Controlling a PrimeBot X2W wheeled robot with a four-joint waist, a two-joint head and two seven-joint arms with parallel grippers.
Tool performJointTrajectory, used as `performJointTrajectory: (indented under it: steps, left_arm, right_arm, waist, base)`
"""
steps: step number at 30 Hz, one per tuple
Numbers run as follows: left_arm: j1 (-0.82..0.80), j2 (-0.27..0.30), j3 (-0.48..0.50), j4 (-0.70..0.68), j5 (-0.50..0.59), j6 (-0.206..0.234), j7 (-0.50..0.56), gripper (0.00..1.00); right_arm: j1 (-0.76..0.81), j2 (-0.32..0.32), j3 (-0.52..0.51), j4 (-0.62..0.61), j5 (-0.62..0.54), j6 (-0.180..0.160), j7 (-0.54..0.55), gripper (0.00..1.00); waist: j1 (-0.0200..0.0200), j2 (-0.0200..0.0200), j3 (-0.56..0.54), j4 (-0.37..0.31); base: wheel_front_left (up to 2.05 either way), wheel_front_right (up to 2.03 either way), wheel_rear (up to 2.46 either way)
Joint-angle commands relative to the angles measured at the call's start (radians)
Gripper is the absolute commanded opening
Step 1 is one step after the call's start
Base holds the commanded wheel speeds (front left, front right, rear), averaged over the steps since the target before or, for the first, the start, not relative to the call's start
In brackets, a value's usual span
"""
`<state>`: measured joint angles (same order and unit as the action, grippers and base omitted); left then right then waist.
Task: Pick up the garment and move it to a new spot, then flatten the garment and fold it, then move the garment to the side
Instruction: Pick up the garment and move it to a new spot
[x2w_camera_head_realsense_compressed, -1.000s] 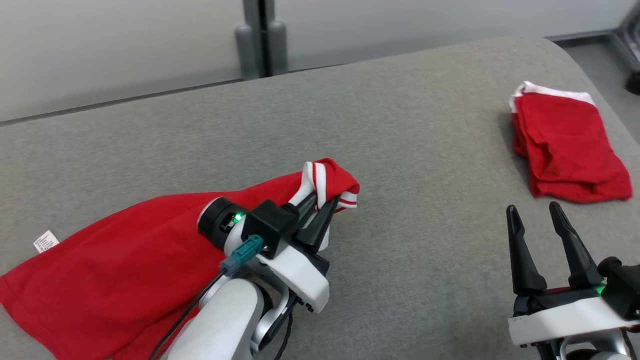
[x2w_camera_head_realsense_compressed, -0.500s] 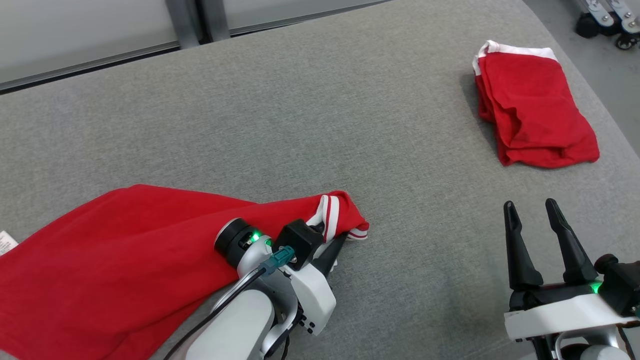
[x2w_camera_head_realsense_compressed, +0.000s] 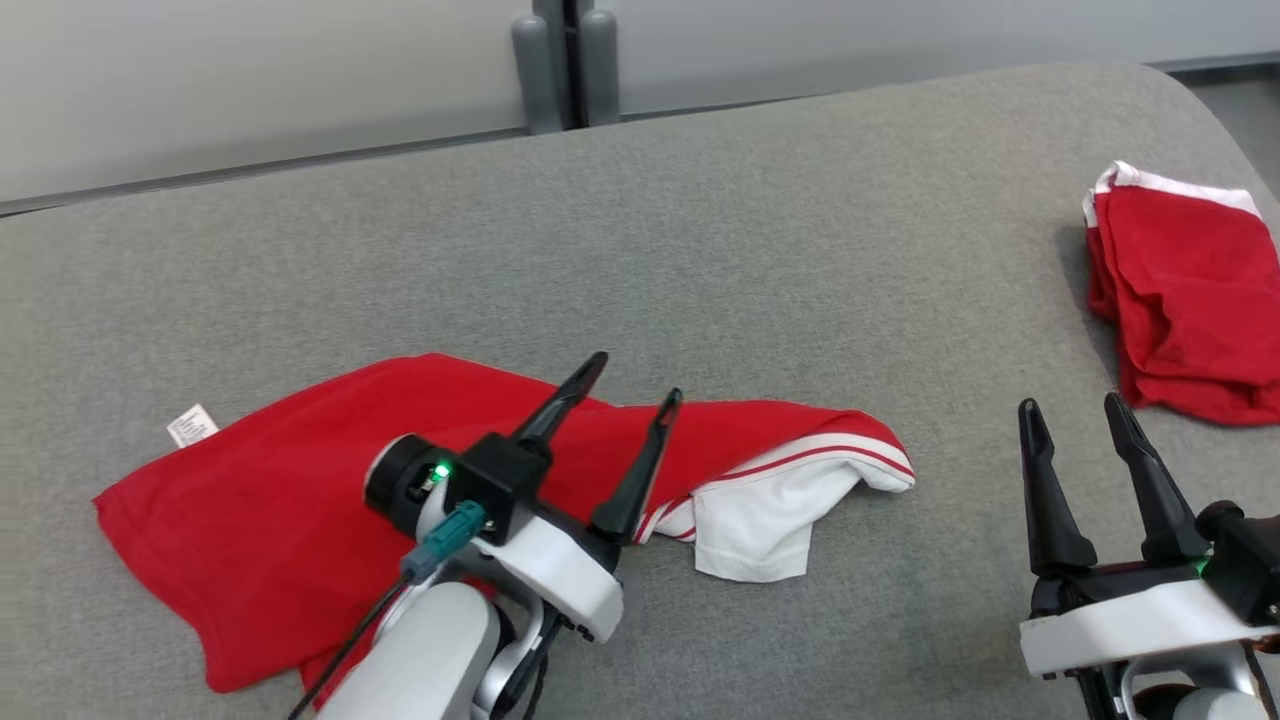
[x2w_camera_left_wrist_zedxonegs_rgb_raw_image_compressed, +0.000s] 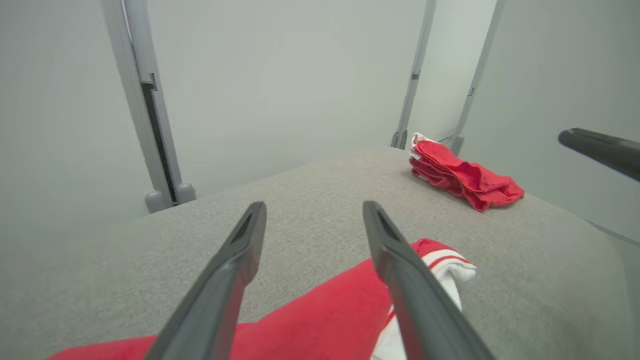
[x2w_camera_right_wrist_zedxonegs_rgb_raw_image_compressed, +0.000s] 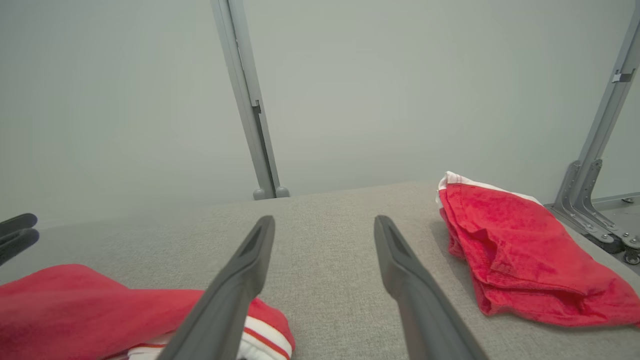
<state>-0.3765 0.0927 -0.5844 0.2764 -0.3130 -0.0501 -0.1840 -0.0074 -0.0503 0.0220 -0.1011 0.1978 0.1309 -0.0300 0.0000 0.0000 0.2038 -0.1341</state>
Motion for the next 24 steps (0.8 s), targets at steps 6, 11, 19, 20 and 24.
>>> performJointTrajectory:
  steps: [6, 11, 19, 20, 24]
  left_arm:
    - [0.059, 0.043, 0.120, -0.061, -0.047, 0.082, -0.048, 1.00]
    - [0.110, 0.088, 0.222, -0.088, -0.071, 0.137, -0.072, 1.00]
    - [0.236, 0.164, 0.365, -0.112, -0.094, 0.183, -0.081, 1.00]
    - [0.254, 0.170, 0.376, -0.116, -0.099, 0.182, -0.081, 1.00]
    - [0.297, 0.184, 0.394, -0.124, -0.104, 0.175, -0.081, 1.00]
  right_arm:
    - [0.027, -0.001, -0.013, -0.017, -0.018, 0.000, 0.023, 1.00]
    - [0.047, -0.001, -0.014, -0.032, -0.031, 0.000, 0.046, 1.00]
    - [0.081, -0.001, -0.016, -0.037, -0.042, 0.000, 0.072, 1.00]
    - [0.087, -0.001, -0.017, -0.037, -0.043, 0.000, 0.074, 1.00]
    - [0.105, -0.002, -0.020, -0.035, -0.044, 0.000, 0.081, 1.00]
  waist:
    - [0.0000, 0.0000, -0.069, 0.092]
    - [0.0000, 0.0000, -0.094, 0.129]
    - [0.0000, 0.0000, -0.151, 0.158]
    - [0.0000, 0.0000, -0.159, 0.159]
    - [0.0000, 0.0000, -0.180, 0.161]
  base:
    - [0.00, 0.00, 0.00]
    - [0.00, 0.00, 0.00]
    - [0.00, 0.00, 0.00]
    - [0.00, 0.00, 0.00]
    - [0.00, 0.00, 0.00]
